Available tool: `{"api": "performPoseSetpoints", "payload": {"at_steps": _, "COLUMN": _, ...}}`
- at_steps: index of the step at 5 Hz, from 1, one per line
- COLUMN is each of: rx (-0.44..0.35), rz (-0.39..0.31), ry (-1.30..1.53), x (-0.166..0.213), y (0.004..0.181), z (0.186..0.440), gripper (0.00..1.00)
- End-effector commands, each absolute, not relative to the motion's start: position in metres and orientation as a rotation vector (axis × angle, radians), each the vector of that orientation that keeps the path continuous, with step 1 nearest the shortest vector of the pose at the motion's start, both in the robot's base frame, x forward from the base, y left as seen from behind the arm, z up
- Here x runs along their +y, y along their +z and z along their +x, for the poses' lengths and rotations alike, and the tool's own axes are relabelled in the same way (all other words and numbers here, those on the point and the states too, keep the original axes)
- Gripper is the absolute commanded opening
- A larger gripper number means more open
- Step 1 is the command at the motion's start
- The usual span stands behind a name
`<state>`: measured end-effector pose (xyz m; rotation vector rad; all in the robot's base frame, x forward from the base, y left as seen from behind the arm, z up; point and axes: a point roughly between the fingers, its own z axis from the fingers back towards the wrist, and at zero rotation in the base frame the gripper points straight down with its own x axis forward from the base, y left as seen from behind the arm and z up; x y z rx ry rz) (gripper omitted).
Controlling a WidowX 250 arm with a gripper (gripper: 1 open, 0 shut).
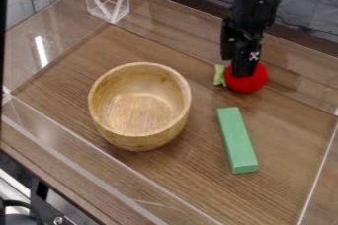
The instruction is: Move the red fruit to the left side of the table
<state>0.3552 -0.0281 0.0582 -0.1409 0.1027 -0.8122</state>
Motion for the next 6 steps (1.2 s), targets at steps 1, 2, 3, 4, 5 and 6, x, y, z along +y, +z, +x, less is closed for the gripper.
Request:
{"api": "performPoseSetpoints", "payload": {"at_steps": 1, "rx": 0.075, "rz": -0.134, "ry": -0.864, "x": -0.037, "y": 0.059, "z": 0.356, "gripper": 1.00}}
{"api": "performPoseSetpoints", "payload": {"at_steps": 2, "rx": 0.075, "rz": -0.137, "ry": -0.847, "x": -0.036, "y": 0.057, "z": 0.351, "gripper": 1.00}}
{"api": "performPoseSetpoints", "payload": {"at_steps": 3, "rx": 0.072, "rz": -0.137, "ry": -0.813, "x": -0.032, "y": 0.060, "z": 0.346, "gripper": 0.00}}
{"api": "performPoseSetpoints", "payload": {"at_steps": 4, "rx": 0.070, "rz": -0.125, "ry": -0.802, "x": -0.040, "y": 0.069, "z": 0.343, "gripper": 0.00}}
{"api": "performPoseSetpoints", "payload": {"at_steps": 5, "rx": 0.065, "rz": -0.108, "ry": -0.785, "x": -0.048, "y": 0.081, "z": 0.341, "gripper": 0.00}}
{"api": "performPoseSetpoints", "payload": {"at_steps": 6, "rx": 0.047, "rz": -0.082, "ry": -0.758, "x": -0.052, "y": 0.094, "z": 0.341, "gripper": 0.00}}
